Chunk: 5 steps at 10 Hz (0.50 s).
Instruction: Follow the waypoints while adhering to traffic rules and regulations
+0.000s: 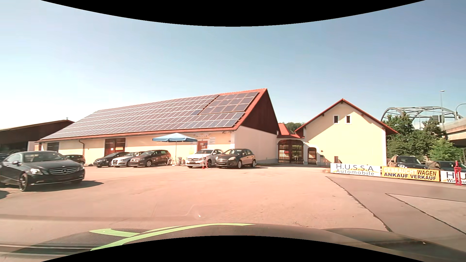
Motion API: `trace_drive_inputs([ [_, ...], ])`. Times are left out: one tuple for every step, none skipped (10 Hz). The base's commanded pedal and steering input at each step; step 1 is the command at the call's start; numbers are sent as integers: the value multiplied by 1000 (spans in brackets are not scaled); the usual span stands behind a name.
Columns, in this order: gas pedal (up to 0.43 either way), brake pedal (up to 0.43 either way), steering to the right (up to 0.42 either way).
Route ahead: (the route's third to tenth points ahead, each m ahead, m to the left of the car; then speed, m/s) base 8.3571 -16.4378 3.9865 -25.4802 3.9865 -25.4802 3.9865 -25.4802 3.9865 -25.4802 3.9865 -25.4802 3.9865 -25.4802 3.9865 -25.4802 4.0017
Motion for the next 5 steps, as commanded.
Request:
trace_drive_inputs([
  [47, 0, 410],
  [39, 0, 413],
  [28, 0, 415],
  [8, 0, 415],
  [0, 0, 415],
])
